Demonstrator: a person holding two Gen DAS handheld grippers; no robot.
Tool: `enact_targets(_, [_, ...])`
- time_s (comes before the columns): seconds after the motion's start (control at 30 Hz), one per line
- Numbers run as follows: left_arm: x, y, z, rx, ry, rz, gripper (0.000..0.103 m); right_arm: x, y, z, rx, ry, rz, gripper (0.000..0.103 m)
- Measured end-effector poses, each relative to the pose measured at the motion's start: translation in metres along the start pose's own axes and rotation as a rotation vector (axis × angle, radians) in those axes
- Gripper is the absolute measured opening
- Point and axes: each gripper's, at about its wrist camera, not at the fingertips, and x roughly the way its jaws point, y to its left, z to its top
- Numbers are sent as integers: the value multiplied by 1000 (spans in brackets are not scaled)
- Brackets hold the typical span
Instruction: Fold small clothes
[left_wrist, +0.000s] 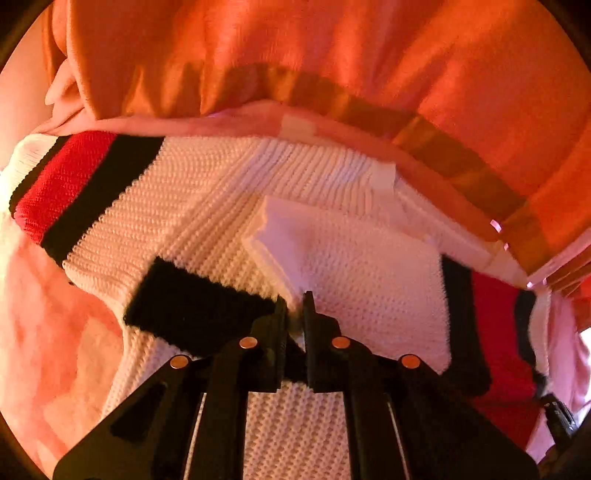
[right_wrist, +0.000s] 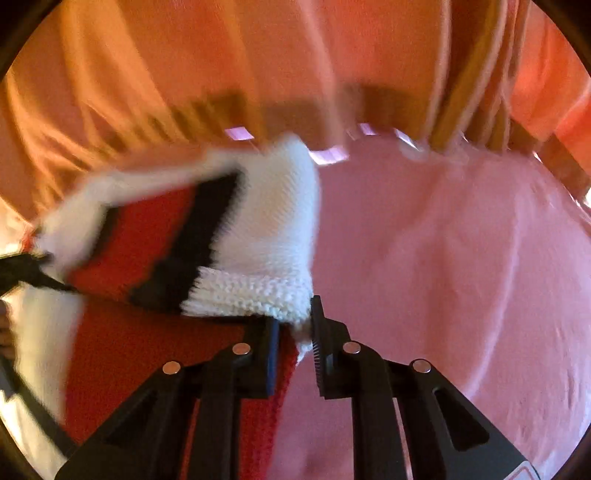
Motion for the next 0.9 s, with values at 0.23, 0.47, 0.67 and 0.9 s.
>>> enact_targets(0.23, [-2,1,-1,3,-6,3,11,-39,13,6,28,-12,46,21])
enact_targets(0.47, [-2,0,-2,3,-5,8,11,-60,49,20,-10,-137,130,7])
enact_targets(0.67, [-3,1,-4,19,-3,14,12,10,28,21,15,11,66,0])
enact_targets(0.9, [-2,0,-4,22,-4,22,14,2,56,89,-21,-104,57,0])
